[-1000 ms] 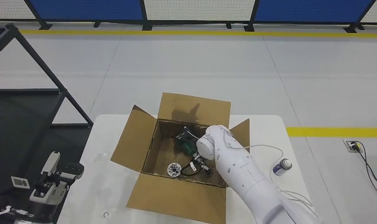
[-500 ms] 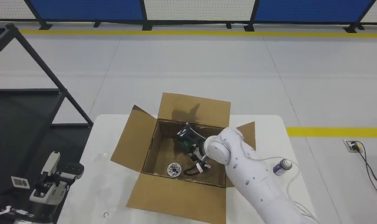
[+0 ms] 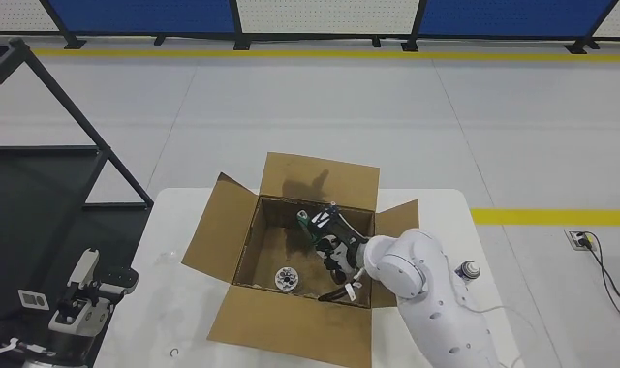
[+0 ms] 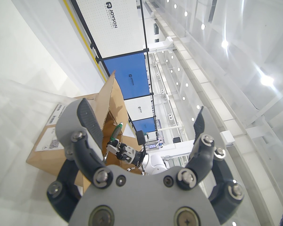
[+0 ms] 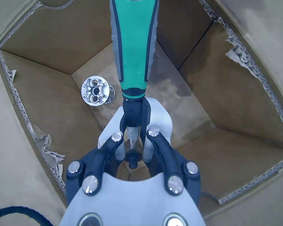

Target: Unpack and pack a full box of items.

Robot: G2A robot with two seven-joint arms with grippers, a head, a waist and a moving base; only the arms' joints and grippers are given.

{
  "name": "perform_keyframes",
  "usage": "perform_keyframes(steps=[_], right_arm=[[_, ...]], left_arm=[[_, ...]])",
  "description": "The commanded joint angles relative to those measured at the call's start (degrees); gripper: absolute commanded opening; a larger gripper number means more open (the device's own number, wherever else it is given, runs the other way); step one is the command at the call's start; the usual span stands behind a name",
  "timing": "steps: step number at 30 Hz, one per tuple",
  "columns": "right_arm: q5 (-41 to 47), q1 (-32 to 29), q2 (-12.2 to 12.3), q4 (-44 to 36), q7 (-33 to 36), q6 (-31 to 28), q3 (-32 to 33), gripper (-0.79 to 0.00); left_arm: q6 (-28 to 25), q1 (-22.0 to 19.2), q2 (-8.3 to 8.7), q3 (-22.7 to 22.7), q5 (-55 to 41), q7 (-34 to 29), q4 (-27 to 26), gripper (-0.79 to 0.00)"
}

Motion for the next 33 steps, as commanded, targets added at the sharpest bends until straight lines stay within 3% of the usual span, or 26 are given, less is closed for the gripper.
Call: perform_keyframes(steps=[1, 9, 21, 26, 28, 33], right_arm=[[0.0, 0.0, 0.0, 0.0, 0.0, 0.0, 0.0, -0.785], [0.0, -1.1, 0.1, -1.2, -3.0, -0.2, -0.6, -0.785], [0.7, -8.2, 2.1, -22.6, -6.1, -3.8, 4.0, -0.785], [3.2, -13.4, 3.2, -31.0, -7.9, -5.0, 8.7, -0.785], [3.5, -16.0, 3.5, -34.1, -9.6, -2.6, 11.9, -0.785], [3.5, -16.0, 3.5, -34.1, -9.6, -2.6, 11.9, -0.785]], left_arm=[[0.0, 0.0, 0.00, 0.0, 0.0, 0.0, 0.0, 0.000], [0.0, 0.0, 0.00, 0.0, 0.0, 0.0, 0.0, 0.000], [0.0, 0.0, 0.00, 0.0, 0.0, 0.0, 0.0, 0.000], [0.0, 0.0, 0.00, 0.0, 0.0, 0.0, 0.0, 0.000], [0.0, 0.0, 0.00, 0.0, 0.0, 0.0, 0.0, 0.000], [0.0, 0.0, 0.00, 0.0, 0.0, 0.0, 0.0, 0.000]])
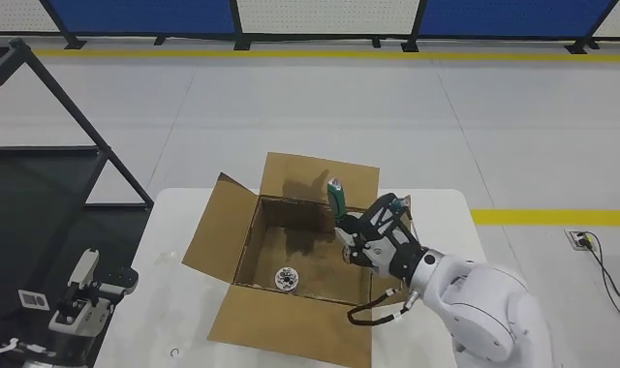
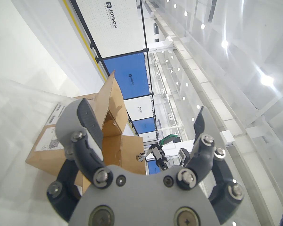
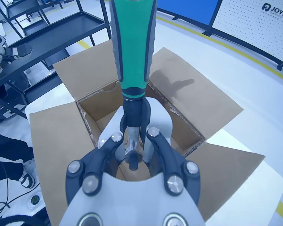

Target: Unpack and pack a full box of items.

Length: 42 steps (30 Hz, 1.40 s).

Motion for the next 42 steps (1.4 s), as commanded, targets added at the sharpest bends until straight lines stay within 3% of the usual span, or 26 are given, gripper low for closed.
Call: perform_keyframes(steps=[1, 10, 16, 31, 42], right_arm=[[0.0, 0.0, 0.0, 0.0, 0.0, -0.1, 0.0, -0.785], [0.0, -0.3, 0.0, 0.0, -0.7, 0.1, -0.1, -0.785], [2.9, -2.4, 0.8, -4.3, -2.2, -1.1, 2.8, -0.785], [15.5, -16.0, 3.9, -17.7, -0.2, -4.5, 24.0, -0.785], [15.3, -28.0, 5.7, -16.8, 4.0, -4.4, 35.5, -0.785]], left_arm=[[0.0, 0.0, 0.00, 0.0, 0.0, 0.0, 0.0, 0.000], [-0.1, 0.0, 0.00, 0.1, -0.1, 0.1, -0.1, 0.000], [-2.0, 1.4, -0.03, 0.4, 0.2, -0.5, -1.4, 0.000], [-3.4, 2.3, -0.12, 1.5, 1.0, 0.0, -2.4, 0.000], [-3.4, 2.3, -0.12, 1.5, 1.0, 0.0, -2.4, 0.000]])
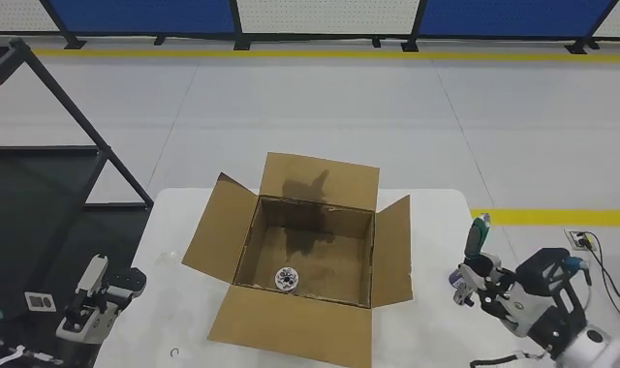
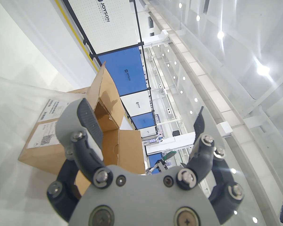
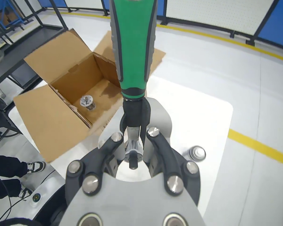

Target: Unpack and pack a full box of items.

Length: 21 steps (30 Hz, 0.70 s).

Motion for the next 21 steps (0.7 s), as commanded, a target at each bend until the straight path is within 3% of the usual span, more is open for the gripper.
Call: perform_keyframes(steps=[1, 5, 11, 21], right_arm=[[-1.1, -1.4, 0.3, 1.4, 0.7, -0.2, 0.8, -0.785], [-2.5, -3.5, 0.9, 6.2, 0.8, -1.6, 1.6, -0.785], [-7.4, -3.9, 1.9, 11.9, 6.3, -1.8, -1.3, -0.785], [-8.2, -3.4, 2.1, 12.2, 7.6, -1.8, -1.9, -0.785]], left_arm=[[0.0, 0.0, 0.00, 0.0, 0.0, 0.0, 0.0, 0.000], [0.0, 0.0, 0.00, 0.0, 0.0, 0.0, 0.0, 0.000], [0.0, 0.0, 0.00, 0.0, 0.0, 0.0, 0.0, 0.000], [0.0, 0.0, 0.00, 0.0, 0.0, 0.0, 0.0, 0.000]])
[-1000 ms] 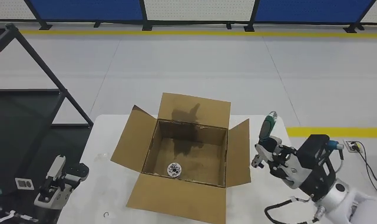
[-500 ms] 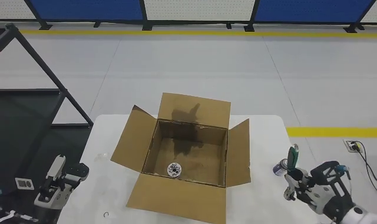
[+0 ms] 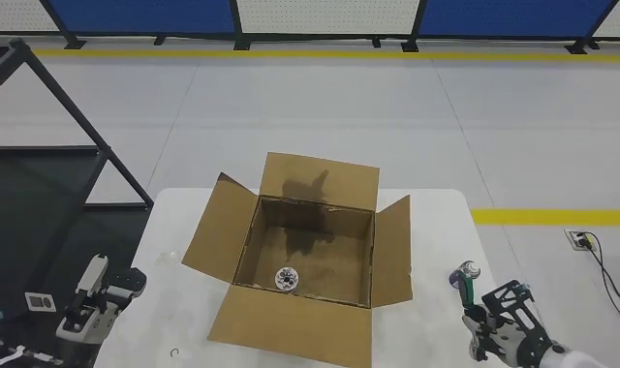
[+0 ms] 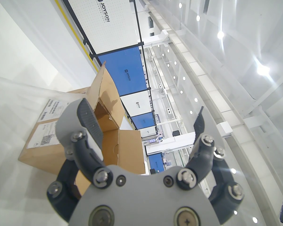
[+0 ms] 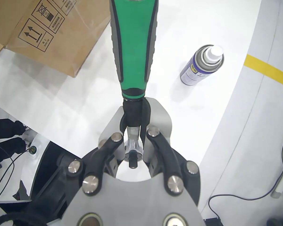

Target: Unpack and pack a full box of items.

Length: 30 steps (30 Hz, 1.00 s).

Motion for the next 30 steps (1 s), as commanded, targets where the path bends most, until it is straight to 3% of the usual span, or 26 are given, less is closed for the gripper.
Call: perform_keyframes(steps=[1, 4, 9, 18, 30], right_arm=[[0.0, 0.0, 0.0, 0.0, 0.0, 0.0, 0.0, -0.785], [-0.2, -0.2, 0.0, -0.3, -0.5, 0.2, -0.3, -0.785], [-10.8, 0.7, 0.4, -2.3, 3.0, 5.7, -7.3, -0.785], [-19.5, 8.4, 1.0, 5.6, 11.6, 9.8, -17.5, -0.785], [-26.6, 17.5, 0.9, 16.2, 16.7, 17.6, -26.2, -0.785]], left_arm=[[0.0, 0.0, 0.00, 0.0, 0.0, 0.0, 0.0, 0.000], [0.0, 0.0, 0.00, 0.0, 0.0, 0.0, 0.0, 0.000], [0.0, 0.0, 0.00, 0.0, 0.0, 0.0, 0.0, 0.000], [0.0, 0.0, 0.00, 0.0, 0.0, 0.0, 0.0, 0.000], [0.0, 0.0, 0.00, 0.0, 0.0, 0.0, 0.0, 0.000]])
